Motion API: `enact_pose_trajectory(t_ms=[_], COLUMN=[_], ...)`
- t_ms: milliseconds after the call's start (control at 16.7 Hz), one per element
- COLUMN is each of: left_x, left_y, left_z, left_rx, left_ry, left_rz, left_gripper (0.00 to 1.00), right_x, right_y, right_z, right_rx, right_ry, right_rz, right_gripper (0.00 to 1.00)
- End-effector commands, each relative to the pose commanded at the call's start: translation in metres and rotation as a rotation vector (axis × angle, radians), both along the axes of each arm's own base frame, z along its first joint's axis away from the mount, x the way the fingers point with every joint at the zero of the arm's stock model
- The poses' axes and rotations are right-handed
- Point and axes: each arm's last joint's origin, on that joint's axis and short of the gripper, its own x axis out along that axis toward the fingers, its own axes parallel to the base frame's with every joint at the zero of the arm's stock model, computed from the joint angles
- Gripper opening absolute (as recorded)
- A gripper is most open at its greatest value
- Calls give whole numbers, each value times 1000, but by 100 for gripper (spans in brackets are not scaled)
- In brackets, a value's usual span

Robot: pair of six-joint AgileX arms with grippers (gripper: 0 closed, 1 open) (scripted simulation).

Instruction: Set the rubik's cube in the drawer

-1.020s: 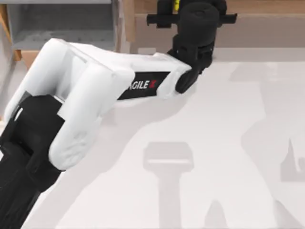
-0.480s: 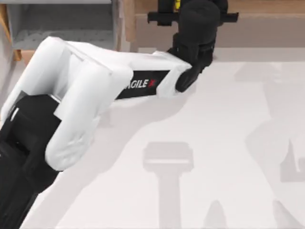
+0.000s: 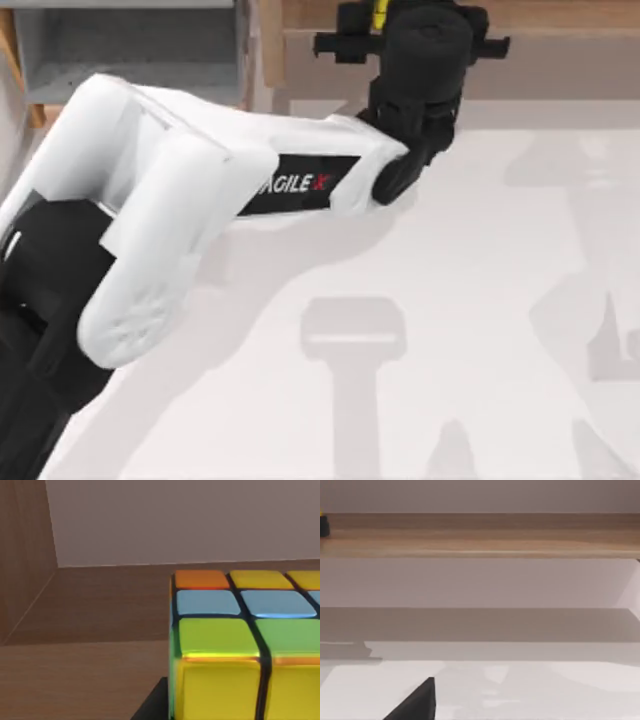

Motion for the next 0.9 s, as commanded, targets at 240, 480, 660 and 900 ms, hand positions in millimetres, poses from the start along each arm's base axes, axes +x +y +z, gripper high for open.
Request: enact_pose_trajectory(t_ms=[240,480,660,900], left_x=[2,-2,-18,-46], left_y=[3,-2,-18,-40], left_z=[6,9,27,39], left_rx=[-21,-15,14,154], left_ry=[-16,-11,18,148], left_rz=[20,-2,-84,-234], left_gripper=[0,0,0,0], right_x=[0,0,0,0], right_y=[0,0,0,0], right_z=[0,0,0,0], right_rx=[0,0,0,0], right_ry=[0,0,0,0], right_rz=[0,0,0,0], right_gripper=[100,100,100,100])
